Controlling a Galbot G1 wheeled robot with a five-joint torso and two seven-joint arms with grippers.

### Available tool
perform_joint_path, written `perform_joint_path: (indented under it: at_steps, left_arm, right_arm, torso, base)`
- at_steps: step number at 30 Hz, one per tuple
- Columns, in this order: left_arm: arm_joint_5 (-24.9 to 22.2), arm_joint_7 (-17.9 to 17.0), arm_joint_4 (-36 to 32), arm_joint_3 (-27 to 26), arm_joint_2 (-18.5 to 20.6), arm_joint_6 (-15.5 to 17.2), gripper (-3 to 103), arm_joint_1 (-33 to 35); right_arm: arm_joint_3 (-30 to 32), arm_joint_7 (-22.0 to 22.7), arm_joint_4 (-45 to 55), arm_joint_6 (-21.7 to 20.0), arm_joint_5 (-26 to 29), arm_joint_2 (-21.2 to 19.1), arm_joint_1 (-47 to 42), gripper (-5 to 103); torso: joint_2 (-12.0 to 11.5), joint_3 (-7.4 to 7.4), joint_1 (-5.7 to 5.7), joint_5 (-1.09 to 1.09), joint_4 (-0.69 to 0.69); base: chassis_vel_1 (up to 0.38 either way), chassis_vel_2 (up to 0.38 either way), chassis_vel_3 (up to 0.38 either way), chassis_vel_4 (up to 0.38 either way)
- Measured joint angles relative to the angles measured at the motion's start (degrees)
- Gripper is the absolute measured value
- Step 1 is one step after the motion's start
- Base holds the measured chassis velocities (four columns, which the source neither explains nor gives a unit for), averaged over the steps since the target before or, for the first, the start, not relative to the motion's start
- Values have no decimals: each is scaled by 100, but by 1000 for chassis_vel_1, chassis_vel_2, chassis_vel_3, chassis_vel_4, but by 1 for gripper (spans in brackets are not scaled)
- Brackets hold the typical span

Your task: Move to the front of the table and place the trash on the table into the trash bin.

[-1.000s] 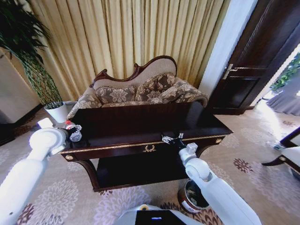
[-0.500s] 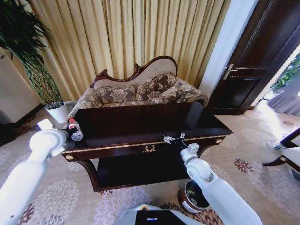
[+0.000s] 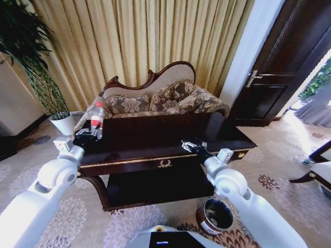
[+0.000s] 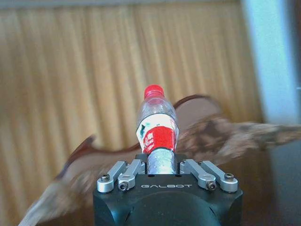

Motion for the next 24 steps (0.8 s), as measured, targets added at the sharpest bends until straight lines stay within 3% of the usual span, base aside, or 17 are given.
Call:
perform_joint_path:
  at_steps: [1, 2, 4, 6, 9, 10, 13, 17, 24]
  left_arm:
    - [174, 286, -71, 49, 122, -150, 27, 11]
    - [174, 286, -71, 49, 122, -150, 27, 11]
    - [370, 688, -179, 194, 418, -404, 27, -20]
    - [396, 748, -201, 247, 493, -466, 27, -45]
    - [516, 1048, -284, 466, 849, -721, 27, -201]
    - [516, 1048, -284, 466, 849, -721, 27, -201]
    - [723, 1367, -324, 649, 1165, -1162, 27, -355]
    - [887, 1570, -343, 740, 1348, -1547, 27, -430]
    - [1157, 1799, -479, 866, 1598, -1950, 27, -442]
  right_arm:
    - [84, 54, 132, -50, 347, -60, 87, 100]
    - [84, 54, 132, -50, 347, -60, 87, 100]
    - [214, 158, 417, -132, 1151, -221, 371, 100]
    - [225, 184, 463, -148, 1312, -256, 433, 100]
    - [271, 337, 677, -278, 2056, -433, 744, 100]
    - [271, 337, 677, -278, 2056, -433, 744, 100]
    - [310, 358, 812, -417, 2546, -597, 952, 100]
    - [218, 381, 864, -465, 2793, -661, 1112, 100]
    - [23, 465, 1004, -463, 3090, -721, 1427, 100]
  torso:
    - [0, 0, 0, 1, 0]
    - [0, 0, 0, 1, 0]
    - [1, -1, 0, 0, 2]
    - [1, -1, 0, 0, 2]
    - [1, 0, 0, 0, 1]
    - [1, 0, 0, 0, 1]
    - [1, 0, 0, 0, 1]
    - [1, -1, 0, -1, 1]
    - [1, 0, 0, -1, 1]
  base:
    - [0, 0, 0, 0]
    - [0, 0, 0, 0]
    - [0, 0, 0, 0]
    - [0, 0, 0, 0]
    - [0, 0, 0, 0]
    - [0, 0, 0, 0]
    - [0, 0, 0, 0]
    - [0, 0, 0, 0]
    - [0, 0, 0, 0]
